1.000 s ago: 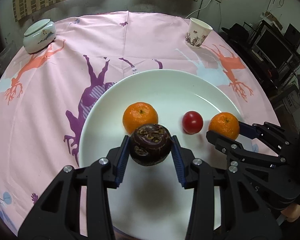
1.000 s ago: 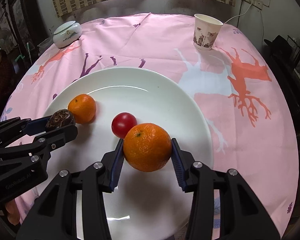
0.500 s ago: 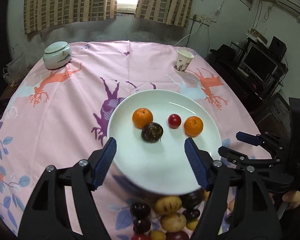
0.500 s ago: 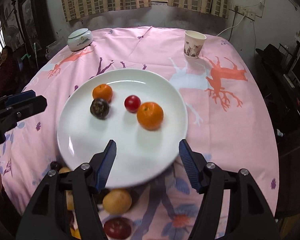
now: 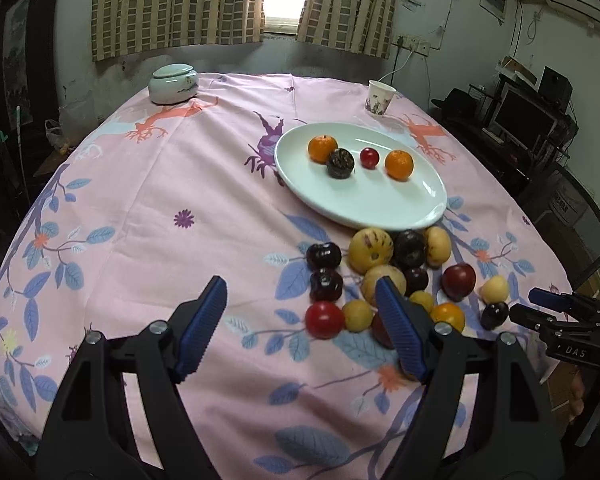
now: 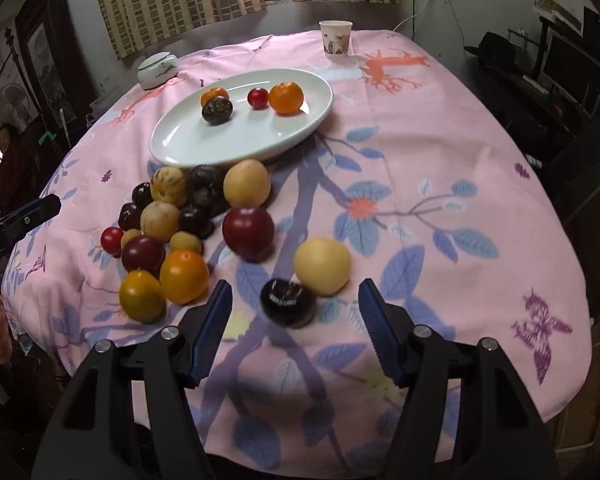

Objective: Organize fruits
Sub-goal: 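Grasp a yellow tomato with the left tool while the right tool grasps a dark plum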

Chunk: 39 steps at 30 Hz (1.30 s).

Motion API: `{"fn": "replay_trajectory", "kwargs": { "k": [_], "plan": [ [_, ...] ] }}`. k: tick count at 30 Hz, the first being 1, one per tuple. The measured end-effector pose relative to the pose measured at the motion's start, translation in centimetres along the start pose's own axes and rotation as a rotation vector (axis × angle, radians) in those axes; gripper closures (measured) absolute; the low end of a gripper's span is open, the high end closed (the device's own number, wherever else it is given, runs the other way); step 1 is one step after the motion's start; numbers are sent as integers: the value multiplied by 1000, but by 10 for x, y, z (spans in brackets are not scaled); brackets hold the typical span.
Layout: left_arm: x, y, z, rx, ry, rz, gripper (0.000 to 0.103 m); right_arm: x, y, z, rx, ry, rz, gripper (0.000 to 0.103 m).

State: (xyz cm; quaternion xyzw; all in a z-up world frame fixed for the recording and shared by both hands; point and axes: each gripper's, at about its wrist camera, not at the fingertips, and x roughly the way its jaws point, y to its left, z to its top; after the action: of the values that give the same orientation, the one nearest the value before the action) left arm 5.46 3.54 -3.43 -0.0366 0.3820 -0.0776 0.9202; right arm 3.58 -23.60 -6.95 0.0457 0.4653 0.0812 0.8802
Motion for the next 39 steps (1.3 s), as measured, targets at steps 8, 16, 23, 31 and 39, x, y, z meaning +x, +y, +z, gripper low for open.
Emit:
{"fn": "replay_trajectory", "kwargs": {
  "k": [8, 16, 23, 31, 39],
  "plan": [
    [-4, -21, -38, 62, 45, -25, 23, 17, 3, -16, 1, -18, 6, 52],
    [14, -53, -52, 116, 104, -85, 23, 29, 2, -15, 7, -20, 35, 67],
    [35, -88, -60, 197, 144, -87, 24, 3, -1, -25, 18, -45, 63, 67],
    [60, -99, -60, 149, 203, -108, 64, -8, -16, -32, 42, -57, 94, 67],
    [65, -102, -58, 137, 198, -155, 64, -3, -9, -36, 22, -33, 105, 67]
  ]
}}
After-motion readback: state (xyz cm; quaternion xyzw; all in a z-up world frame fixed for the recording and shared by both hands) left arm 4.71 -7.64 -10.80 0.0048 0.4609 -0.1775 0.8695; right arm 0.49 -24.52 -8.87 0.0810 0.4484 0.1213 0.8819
